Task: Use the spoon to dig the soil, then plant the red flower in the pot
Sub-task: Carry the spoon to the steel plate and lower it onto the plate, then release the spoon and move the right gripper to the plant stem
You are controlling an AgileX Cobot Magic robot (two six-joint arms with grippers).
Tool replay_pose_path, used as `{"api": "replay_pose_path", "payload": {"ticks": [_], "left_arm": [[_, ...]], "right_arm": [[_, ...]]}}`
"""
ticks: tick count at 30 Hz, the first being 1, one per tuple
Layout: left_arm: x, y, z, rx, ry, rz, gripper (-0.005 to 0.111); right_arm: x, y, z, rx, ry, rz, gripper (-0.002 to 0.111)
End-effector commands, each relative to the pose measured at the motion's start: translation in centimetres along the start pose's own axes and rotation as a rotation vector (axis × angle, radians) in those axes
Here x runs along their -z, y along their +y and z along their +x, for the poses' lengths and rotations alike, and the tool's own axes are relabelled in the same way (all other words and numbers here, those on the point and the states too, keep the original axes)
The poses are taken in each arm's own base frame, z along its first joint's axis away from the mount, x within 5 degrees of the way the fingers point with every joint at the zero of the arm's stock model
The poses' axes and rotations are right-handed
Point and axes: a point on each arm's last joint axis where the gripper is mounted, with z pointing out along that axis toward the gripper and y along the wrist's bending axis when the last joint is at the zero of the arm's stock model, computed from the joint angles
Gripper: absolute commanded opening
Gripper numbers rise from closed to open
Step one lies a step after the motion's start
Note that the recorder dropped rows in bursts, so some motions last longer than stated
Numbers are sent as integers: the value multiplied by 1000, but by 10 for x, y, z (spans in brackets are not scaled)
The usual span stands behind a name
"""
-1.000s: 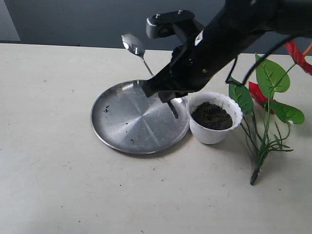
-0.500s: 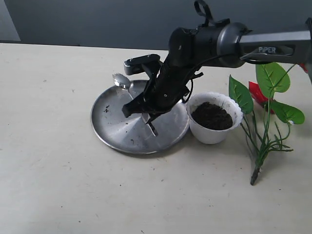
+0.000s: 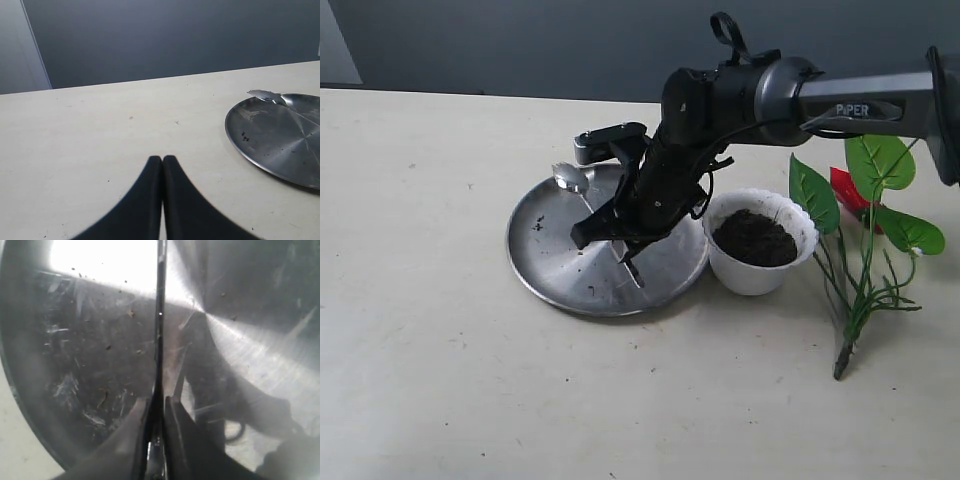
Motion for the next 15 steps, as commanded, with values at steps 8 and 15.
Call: {"api": "replay_pose_path", "payload": {"ticks": [8,15], "left_arm": [[0,0,-2,5,-17,6,1],[0,0,-2,5,-17,6,1]], "right_arm": [[25,15,0,-53,18,-101,43],[114,23,0,-45,-110,17,40]]}}
